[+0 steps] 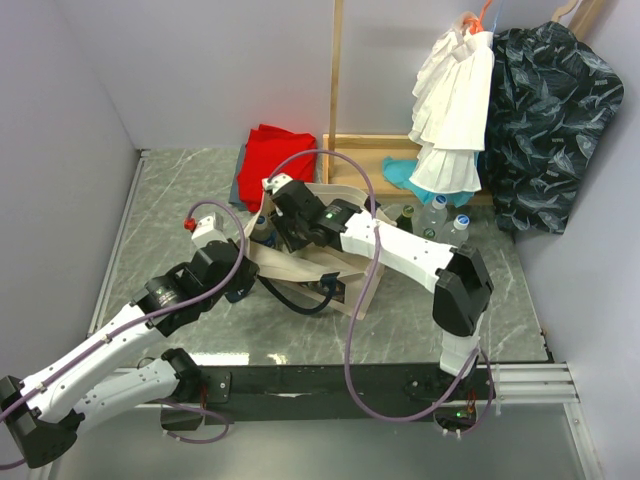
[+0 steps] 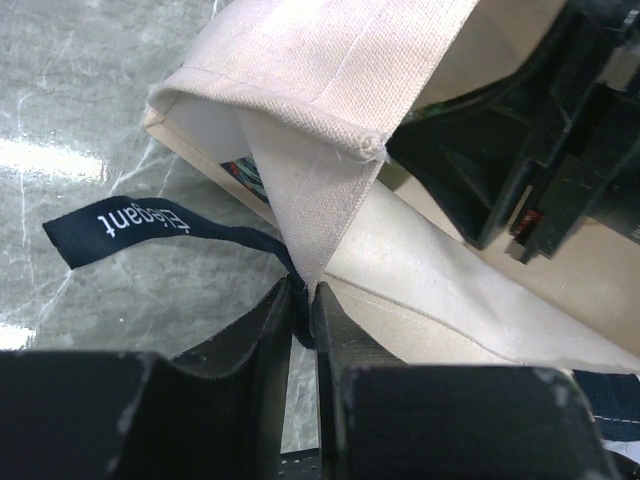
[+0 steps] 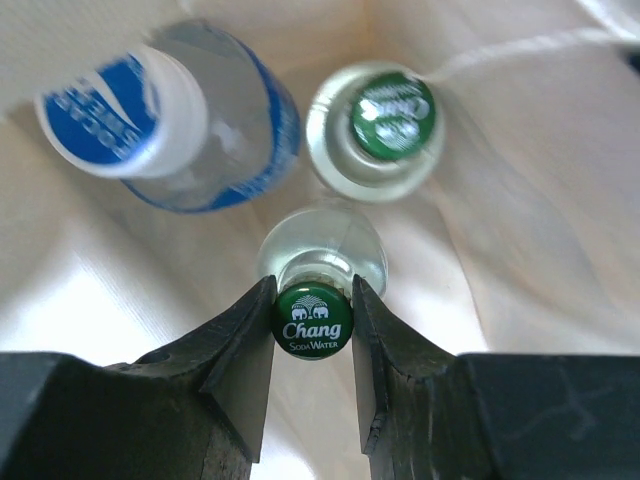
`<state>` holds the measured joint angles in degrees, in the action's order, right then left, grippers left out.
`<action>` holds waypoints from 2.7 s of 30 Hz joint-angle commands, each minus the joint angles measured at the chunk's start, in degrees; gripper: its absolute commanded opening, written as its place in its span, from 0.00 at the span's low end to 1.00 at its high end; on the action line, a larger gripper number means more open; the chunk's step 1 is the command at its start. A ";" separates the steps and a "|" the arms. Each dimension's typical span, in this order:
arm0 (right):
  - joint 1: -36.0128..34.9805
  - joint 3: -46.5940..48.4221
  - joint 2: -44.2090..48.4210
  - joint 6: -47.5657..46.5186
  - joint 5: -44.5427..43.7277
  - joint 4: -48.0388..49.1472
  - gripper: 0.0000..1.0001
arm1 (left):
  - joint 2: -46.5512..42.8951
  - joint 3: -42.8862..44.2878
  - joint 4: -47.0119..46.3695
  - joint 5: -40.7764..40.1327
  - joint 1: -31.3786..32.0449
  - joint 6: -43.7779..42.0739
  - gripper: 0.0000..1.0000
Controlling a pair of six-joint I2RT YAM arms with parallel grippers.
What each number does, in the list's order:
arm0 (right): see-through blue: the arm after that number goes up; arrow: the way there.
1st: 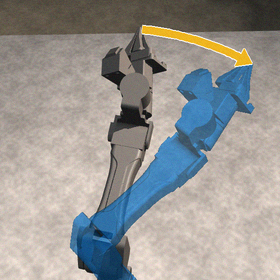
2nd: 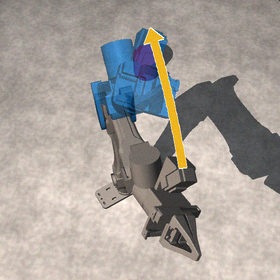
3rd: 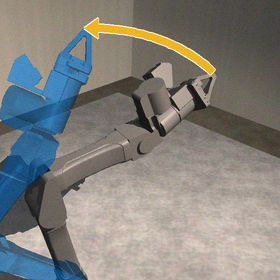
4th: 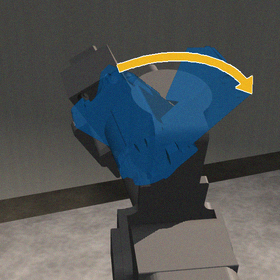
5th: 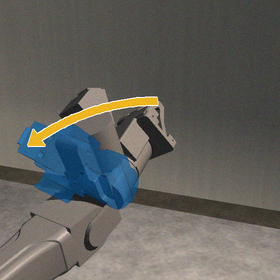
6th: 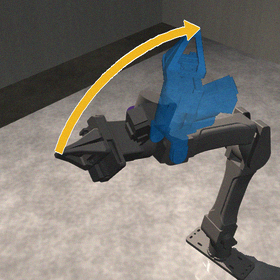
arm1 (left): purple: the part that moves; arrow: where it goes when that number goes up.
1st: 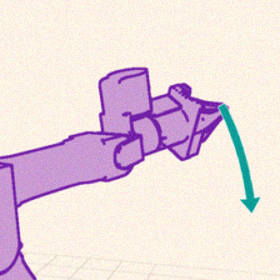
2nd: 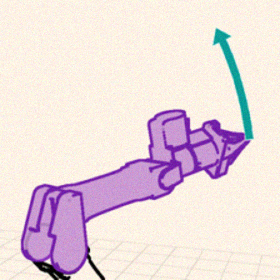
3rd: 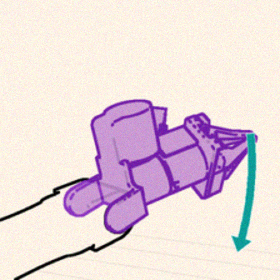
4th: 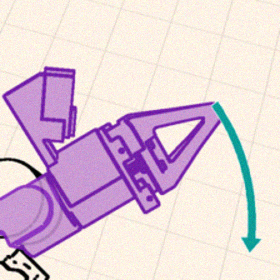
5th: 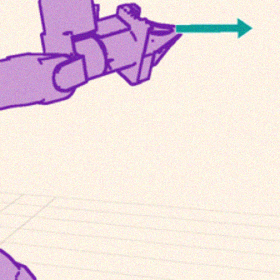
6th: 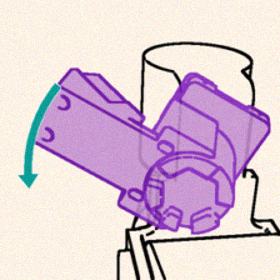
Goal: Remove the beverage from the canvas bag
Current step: Take out the drink from the canvas bag.
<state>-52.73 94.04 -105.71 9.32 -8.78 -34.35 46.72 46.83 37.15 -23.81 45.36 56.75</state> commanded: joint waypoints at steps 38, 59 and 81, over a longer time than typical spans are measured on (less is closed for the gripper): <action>0.26 3.61 24.06 -2.73 -12.14 0.34 0.00 | 1.36 0.72 -0.23 0.61 0.16 -1.29 0.18; 0.26 6.07 30.56 -5.28 -18.91 -0.72 0.00 | 3.38 1.69 -1.90 1.75 0.25 -2.61 0.18; 0.26 3.52 37.15 -7.74 -29.10 0.51 0.00 | 3.64 1.16 -2.78 1.58 0.25 -2.26 0.18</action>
<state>-52.73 95.35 -74.02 3.03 -32.64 -42.89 50.15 46.89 34.87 -23.22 45.36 55.16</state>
